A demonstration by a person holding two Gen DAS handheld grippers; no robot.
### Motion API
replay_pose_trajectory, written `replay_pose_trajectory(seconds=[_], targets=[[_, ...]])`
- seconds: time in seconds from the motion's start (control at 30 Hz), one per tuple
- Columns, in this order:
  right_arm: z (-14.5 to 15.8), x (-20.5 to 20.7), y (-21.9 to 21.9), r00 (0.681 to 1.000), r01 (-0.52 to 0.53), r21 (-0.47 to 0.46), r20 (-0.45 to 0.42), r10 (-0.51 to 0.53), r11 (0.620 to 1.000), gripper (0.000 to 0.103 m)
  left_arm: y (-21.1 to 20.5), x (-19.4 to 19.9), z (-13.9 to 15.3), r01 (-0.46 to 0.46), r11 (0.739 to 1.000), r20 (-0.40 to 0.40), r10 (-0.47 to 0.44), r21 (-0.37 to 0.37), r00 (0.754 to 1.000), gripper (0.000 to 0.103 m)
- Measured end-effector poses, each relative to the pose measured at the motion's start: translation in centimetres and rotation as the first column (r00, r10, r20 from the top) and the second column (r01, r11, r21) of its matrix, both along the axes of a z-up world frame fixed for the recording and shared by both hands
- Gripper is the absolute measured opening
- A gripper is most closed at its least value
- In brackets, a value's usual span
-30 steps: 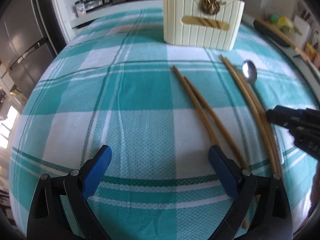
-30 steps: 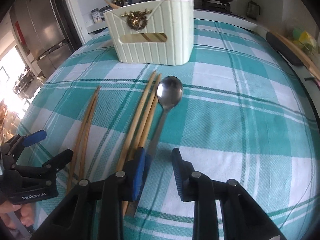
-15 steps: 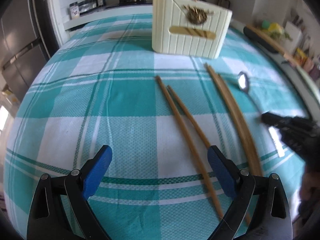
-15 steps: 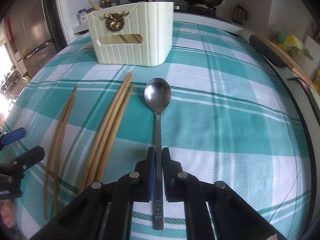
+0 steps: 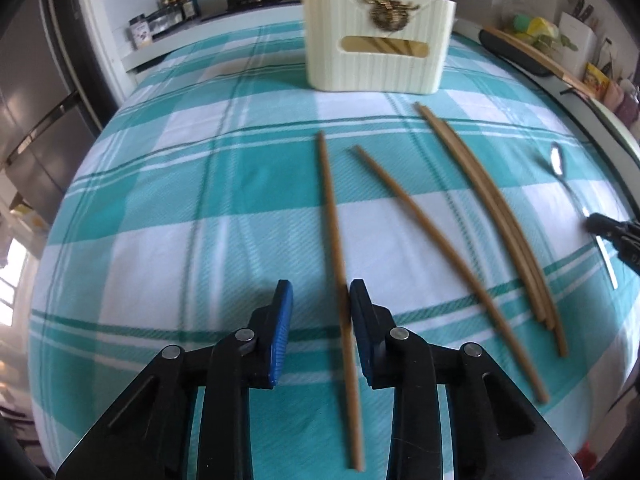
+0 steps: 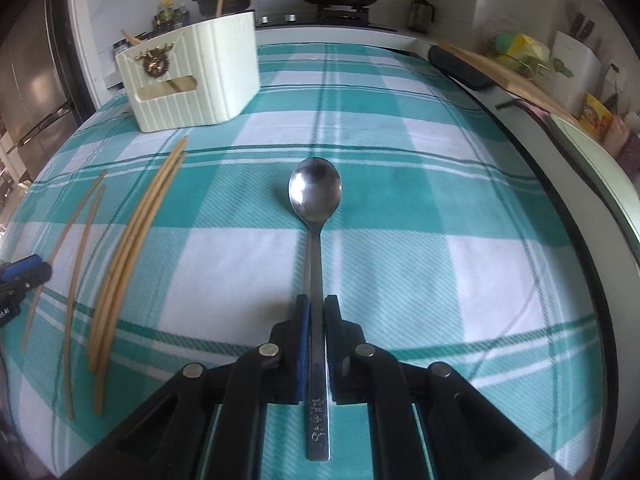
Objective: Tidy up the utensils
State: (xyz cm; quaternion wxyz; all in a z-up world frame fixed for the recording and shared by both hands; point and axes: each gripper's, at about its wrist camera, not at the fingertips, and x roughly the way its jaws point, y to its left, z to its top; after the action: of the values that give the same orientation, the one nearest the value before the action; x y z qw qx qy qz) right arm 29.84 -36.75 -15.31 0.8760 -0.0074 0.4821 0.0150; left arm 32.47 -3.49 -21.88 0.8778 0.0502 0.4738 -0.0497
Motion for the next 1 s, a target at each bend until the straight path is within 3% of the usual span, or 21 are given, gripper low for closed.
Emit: replay_pose_trajectory(seconds=[0.1,0.13,0.17,0.2,0.23,0.27,0.37,0.53,1.0], targets=[[0.1,-0.8,-0.8,1.0,-0.004,0.002,0.018,0.004,1.0,0.009,1.1,-0.1,0.0,-0.01,0.999,-0.01,0.01,-0.04,1.0,0.041],[0.1,-1.0,-1.0,1.0,-0.01,0.014,0.024,0.01,1.0,0.013,1.3,0.0,0.0,-0.015,0.999,-0.013,0.014,-0.05,1.0,0.056],[0.0,-1.2,-1.1,0.999,-0.016,0.032,0.033,0.015,0.999,0.028,1.3,0.1,-0.1,-0.022,0.998,-0.015,0.021,-0.055,1.0,0.07],[0.0,-1.4,-1.3,0.999,-0.017,0.049,0.042,0.015,0.999,0.039,1.2,0.1,-0.1,-0.026,0.998,-0.013,0.025,-0.056,1.0,0.075],[-0.1,-1.6,-1.4,0.999,-0.015,0.058,0.048,0.012,0.998,0.06,1.1,0.2,-0.1,-0.023,0.998,-0.01,0.023,-0.052,1.0,0.079],[-0.2,-1.7,-1.5,0.999,-0.01,0.057,0.052,0.007,0.998,0.064,0.7,0.4,-0.4,-0.014,0.999,-0.013,0.013,-0.035,1.0,0.079],[-0.4,-1.9,-1.4,0.998,-0.018,0.035,0.06,0.016,0.999,0.065,0.2,0.9,-0.7,-0.008,1.0,-0.01,0.008,0.003,1.0,0.091],[-0.6,-1.7,-1.2,0.997,-0.038,0.013,0.062,0.037,0.999,0.069,0.4,1.3,-0.9,-0.035,0.999,-0.012,0.035,-0.003,0.999,0.099],[-0.7,-1.7,-1.1,0.997,-0.033,0.007,0.073,0.032,0.999,0.069,0.8,1.4,-1.2,-0.042,0.999,-0.003,0.042,-0.013,0.999,0.103]])
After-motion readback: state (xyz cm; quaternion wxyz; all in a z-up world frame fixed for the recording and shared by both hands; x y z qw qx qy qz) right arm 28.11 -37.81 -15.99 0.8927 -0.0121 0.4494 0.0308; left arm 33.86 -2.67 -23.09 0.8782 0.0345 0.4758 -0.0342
